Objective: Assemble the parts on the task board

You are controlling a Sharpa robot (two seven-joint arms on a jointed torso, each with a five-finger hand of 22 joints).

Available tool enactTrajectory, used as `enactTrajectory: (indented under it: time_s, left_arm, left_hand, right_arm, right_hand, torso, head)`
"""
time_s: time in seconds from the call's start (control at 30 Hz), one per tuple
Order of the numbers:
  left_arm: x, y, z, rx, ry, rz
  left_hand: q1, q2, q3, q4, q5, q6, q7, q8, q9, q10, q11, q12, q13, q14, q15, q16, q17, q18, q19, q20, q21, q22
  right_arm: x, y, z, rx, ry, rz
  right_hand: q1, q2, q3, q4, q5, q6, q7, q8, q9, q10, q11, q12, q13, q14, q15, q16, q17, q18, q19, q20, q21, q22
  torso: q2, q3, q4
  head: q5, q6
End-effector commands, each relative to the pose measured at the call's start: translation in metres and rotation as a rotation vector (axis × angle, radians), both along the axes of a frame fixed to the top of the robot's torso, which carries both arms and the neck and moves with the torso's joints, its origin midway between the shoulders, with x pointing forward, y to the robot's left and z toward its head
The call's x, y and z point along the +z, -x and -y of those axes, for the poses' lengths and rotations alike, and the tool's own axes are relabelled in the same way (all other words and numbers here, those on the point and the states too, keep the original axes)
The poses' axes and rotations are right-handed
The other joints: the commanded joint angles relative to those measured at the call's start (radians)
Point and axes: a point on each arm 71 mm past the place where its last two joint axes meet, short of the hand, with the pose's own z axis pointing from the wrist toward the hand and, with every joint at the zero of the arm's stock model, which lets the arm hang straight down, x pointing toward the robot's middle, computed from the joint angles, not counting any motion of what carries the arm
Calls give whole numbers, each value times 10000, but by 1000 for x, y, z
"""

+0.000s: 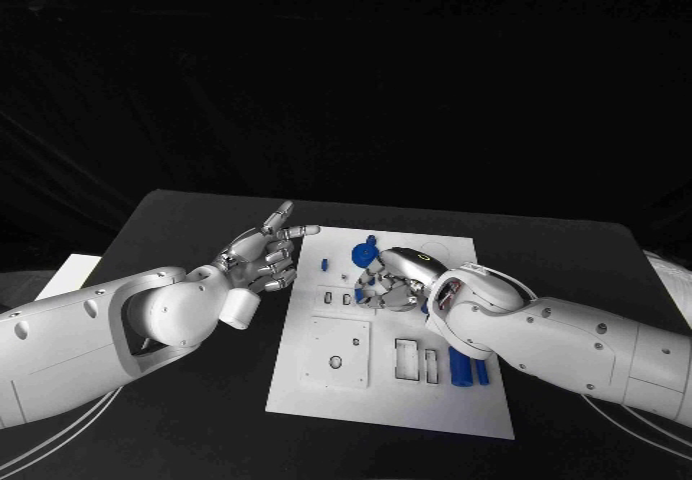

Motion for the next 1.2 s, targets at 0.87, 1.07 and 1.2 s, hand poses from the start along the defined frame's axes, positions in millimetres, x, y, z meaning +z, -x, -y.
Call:
enactTrajectory:
  time_s: [0.87,1.07,1.2]
  left_arm:
    - [2,1,3,-244,54,98]
    - [2,1,3,-259,52,87]
    - [1,1,2,-264,49,81]
  left_hand:
    - [264,-7,53,-130,57,-101,-10,-53,23,-60,29,-20,38,1040,63,31,2630,8,11,56,-42,-2]
    - [264,-7,53,-130,57,-101,-10,-53,23,-60,29,-20,38,1040,63,31,2630,8,11,56,-42,-2]
    - [264,-7,53,-130,57,-101,-10,-53,23,-60,29,-20,38,1040,63,31,2630,8,11,56,-42,-2]
  right_arm:
    - [-3,2,-3,28,341,-189]
    - [-3,2,-3,51,329,-177]
    - [-3,2,-4,59,314,-168]
  right_hand:
    - [-107,-138,-160,38,39,-463,158,-74,-127,47,164,-207,1439,921,151,-61,2182,-26,69,150,-107,331]
    - [-124,-170,-190,48,45,-526,175,-74,-146,29,181,-231,1423,919,166,-66,2175,-22,62,165,-118,316]
    - [-148,-199,-222,61,44,-583,192,-75,-163,14,195,-252,1410,918,179,-67,2174,-21,59,177,-123,308]
  torso:
    - [-1,-3,1]
    - [0,-1,0]
    - [-4,-1,1]
  head:
    - [-10,-29]
    - [1,-38]
    - [0,-38]
